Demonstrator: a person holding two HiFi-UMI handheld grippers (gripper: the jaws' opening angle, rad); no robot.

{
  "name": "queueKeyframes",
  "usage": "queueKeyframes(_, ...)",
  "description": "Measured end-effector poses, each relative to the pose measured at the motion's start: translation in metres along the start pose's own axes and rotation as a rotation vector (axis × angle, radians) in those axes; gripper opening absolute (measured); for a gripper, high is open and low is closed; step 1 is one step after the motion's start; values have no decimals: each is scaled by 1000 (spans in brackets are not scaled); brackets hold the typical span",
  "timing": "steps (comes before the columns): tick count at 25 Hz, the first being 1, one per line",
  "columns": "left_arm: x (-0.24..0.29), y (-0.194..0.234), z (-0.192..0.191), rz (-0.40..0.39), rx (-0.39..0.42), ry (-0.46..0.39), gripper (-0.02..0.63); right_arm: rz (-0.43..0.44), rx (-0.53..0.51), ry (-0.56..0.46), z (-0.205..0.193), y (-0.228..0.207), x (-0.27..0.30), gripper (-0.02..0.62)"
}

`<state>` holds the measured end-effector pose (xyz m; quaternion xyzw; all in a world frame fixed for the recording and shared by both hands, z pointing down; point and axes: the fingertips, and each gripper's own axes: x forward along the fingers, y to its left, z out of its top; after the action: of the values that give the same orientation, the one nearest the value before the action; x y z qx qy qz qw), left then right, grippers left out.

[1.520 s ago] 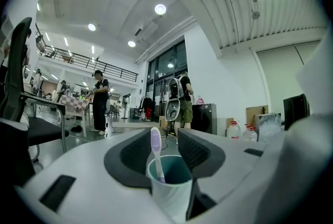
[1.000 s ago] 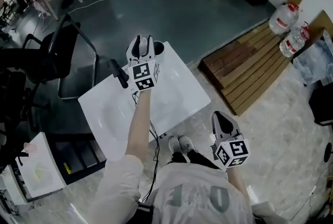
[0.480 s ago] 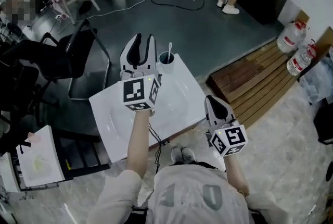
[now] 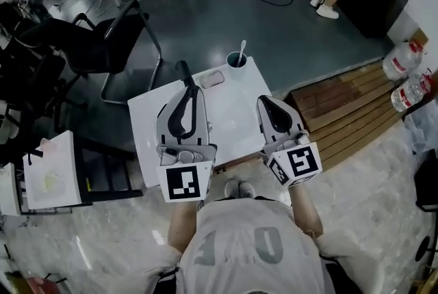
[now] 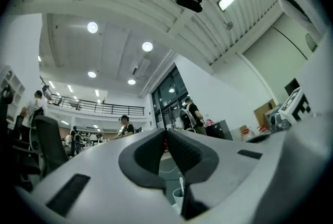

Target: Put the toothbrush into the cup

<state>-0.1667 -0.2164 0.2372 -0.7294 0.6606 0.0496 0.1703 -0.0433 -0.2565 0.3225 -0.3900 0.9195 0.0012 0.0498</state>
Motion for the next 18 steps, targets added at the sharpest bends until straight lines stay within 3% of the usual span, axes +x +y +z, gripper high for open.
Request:
queueKeyframes(4, -30, 20, -13, 94, -21, 2, 32, 71, -28, -12, 6, 24, 9, 32)
queueKeyframes(10, -52, 36, -45, 189, -42, 81, 28, 132, -11, 18, -7, 41, 10, 32)
queueKeyframes(18, -57, 38, -57, 212, -60, 119, 27, 139, 9, 38, -14, 42, 7, 32)
